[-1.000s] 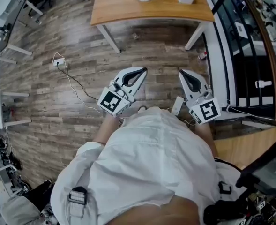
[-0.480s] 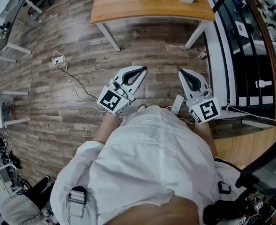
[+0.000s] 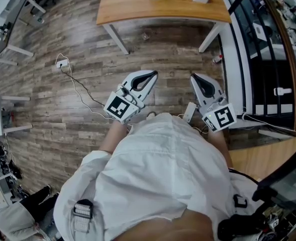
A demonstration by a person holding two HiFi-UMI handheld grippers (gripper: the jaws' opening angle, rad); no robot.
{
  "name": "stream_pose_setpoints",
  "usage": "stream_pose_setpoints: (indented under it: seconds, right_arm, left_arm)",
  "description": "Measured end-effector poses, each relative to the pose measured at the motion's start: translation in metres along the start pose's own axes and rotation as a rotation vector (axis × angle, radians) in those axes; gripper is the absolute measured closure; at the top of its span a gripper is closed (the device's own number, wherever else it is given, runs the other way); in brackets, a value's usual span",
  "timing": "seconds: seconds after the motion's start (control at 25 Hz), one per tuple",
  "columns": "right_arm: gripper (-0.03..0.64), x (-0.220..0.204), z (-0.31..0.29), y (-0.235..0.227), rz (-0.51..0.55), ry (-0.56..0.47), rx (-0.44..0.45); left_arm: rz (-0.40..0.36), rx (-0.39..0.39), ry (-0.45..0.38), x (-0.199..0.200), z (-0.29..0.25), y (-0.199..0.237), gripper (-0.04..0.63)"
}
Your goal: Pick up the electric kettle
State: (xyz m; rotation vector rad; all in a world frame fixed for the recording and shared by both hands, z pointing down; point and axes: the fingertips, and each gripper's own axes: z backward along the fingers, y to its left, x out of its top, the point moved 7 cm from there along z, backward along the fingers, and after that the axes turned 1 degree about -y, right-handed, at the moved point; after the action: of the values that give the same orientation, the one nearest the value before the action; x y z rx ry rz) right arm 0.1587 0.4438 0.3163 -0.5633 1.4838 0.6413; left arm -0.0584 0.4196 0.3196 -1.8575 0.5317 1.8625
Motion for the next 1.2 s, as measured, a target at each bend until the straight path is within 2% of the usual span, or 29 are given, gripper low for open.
stream_pose_setpoints:
  seconds: [0.28, 0.6, 0.76, 0.92, 1.2]
  right_arm:
    - [0.604, 0.001, 0.005, -0.015, -0.001, -0.005, 0.009]
    - [0.604, -0.002, 0.015, -0.035, -0.020, -0.017, 0.030]
    - [0.604, -0.009, 0.015, -0.039, -0.024, -0.003, 0.042]
    - [0.604, -0.013, 0.004, -0.050, -0.038, -0.006, 0.038]
    - [0.604, -0.019, -0.042, -0.076, -0.028, -0.007, 0.023]
  left_arm:
    - [-0.008, 0.021, 0.027, 0.002, -0.013, -0.005, 0.589]
    - [-0.004, 0.019, -0.005, 0.001, -0.032, -0.019, 0.589]
    - [0.008, 0.018, 0.005, -0.003, -0.035, -0.023, 0.589]
    - [0.009, 0.024, 0.031, -0.011, -0.041, -0.009, 0.589]
    - [-0.008, 0.009, -0.001, -0.008, -0.057, 0.048, 0.588]
